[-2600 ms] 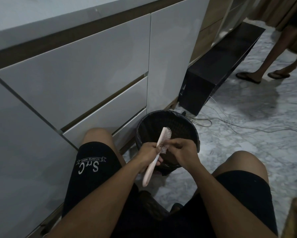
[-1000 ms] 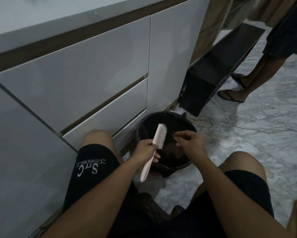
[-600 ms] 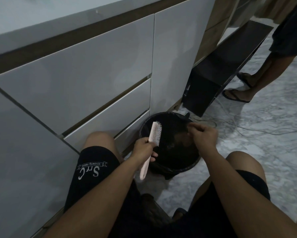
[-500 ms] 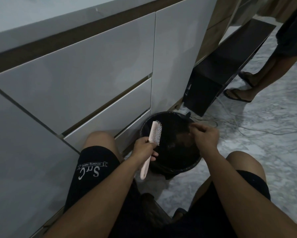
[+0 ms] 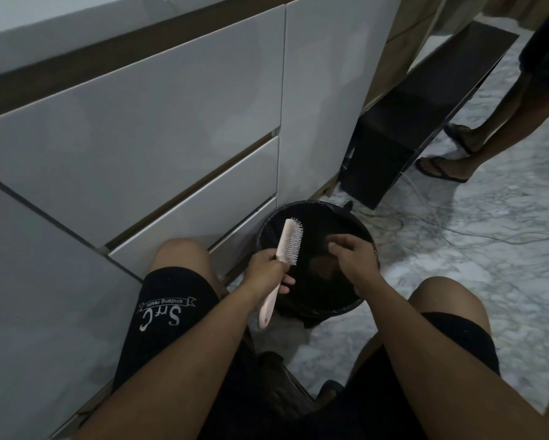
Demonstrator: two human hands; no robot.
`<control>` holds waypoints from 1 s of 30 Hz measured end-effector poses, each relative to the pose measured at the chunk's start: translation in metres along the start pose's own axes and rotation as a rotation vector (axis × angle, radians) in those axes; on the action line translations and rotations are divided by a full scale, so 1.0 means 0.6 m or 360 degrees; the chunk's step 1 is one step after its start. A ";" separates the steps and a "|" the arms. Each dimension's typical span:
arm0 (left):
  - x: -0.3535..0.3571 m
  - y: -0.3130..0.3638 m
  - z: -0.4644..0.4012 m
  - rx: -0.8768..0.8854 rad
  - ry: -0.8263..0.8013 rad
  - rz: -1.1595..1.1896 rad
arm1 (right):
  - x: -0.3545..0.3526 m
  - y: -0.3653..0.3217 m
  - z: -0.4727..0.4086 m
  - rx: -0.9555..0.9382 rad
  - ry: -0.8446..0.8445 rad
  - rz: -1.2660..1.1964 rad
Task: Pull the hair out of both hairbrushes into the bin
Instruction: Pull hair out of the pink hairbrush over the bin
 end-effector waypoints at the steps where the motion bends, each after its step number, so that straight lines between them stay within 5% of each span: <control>1: 0.000 0.000 0.000 -0.0003 -0.0005 0.0002 | 0.003 0.002 0.000 0.0007 -0.0017 0.0015; 18: 0.003 0.009 0.009 -0.0016 -0.0044 0.0051 | 0.013 0.043 -0.008 0.0184 -0.0051 0.0198; 30: 0.031 0.009 0.023 -0.0050 -0.0279 0.0149 | 0.044 -0.030 0.056 -0.0336 -0.0206 0.0152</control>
Point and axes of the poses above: each hand's wrist, its own z-axis away from the middle knuckle, its own x-axis out of the palm, y = z × x, the point moved 9 cm from there along -z, towards the middle knuckle, and after that the axes turned 9 degrees about x, right-handed, at the moved point
